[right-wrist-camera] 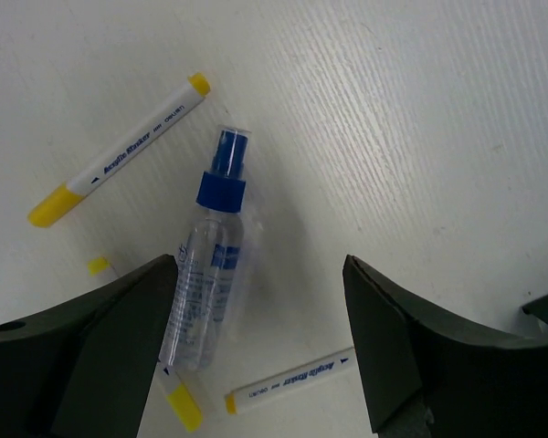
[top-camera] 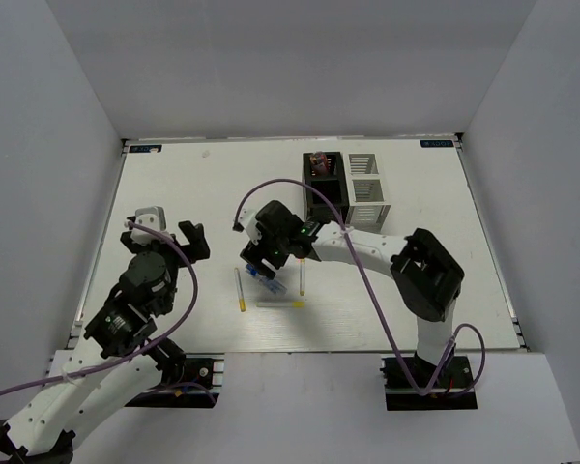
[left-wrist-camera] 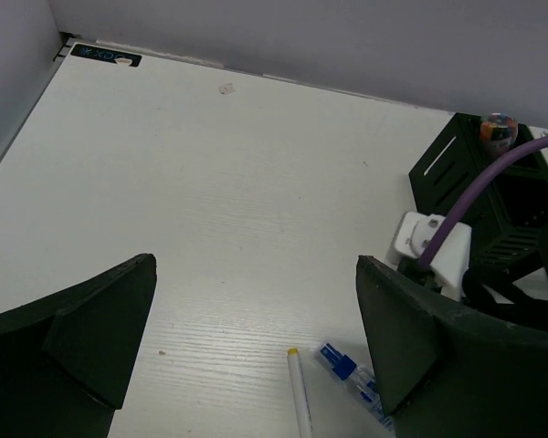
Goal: Sort the stationery into containers
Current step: Pick up the stationery from the center of the board.
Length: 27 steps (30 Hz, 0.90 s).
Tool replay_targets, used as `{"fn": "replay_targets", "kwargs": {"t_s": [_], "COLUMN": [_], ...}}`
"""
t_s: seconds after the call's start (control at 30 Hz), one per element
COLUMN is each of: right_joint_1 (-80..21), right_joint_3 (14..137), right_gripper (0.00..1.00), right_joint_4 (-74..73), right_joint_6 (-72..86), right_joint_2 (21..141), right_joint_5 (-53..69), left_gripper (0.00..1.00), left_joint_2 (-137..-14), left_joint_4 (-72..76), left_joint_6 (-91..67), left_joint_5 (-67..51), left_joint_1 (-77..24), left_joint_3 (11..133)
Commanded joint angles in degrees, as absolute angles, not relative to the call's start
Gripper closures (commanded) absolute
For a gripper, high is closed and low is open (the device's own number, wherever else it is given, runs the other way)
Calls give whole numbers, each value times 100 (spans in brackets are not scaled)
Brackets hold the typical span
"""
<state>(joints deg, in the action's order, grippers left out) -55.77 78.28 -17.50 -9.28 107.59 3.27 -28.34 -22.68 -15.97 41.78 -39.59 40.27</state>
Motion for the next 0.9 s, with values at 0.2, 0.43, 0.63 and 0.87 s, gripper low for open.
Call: {"fn": "replay_targets", "kwargs": {"t_s": [0.2,0.43,0.63,0.87], "right_joint_1": [-5836,-6020,-6029,-5924], "right_joint_3": [8147,8200,8297,8306], "right_gripper": [29,34,47,100], "right_joint_4": [-2100,-2285,-2320,-2470], "right_joint_6": [-905,-984,-1002,-1125], "right_joint_2": [11144,11592,11830,11532], "right_joint_5": [264,351,325,317], "left_gripper": [0,0,0,10], "left_joint_2": [-2838,-2839,-2944,-2997], "left_joint_4": [-2294,-2241,-2188,-1969], "left_joint_6": [-1608,-1485,-1485,-1318], "left_joint_5": [4104,3814,3639,2901], "left_joint_1": [-3929,-3929,-3929,-3929], "left_joint_3": [3990,3938,3938,3832]}}
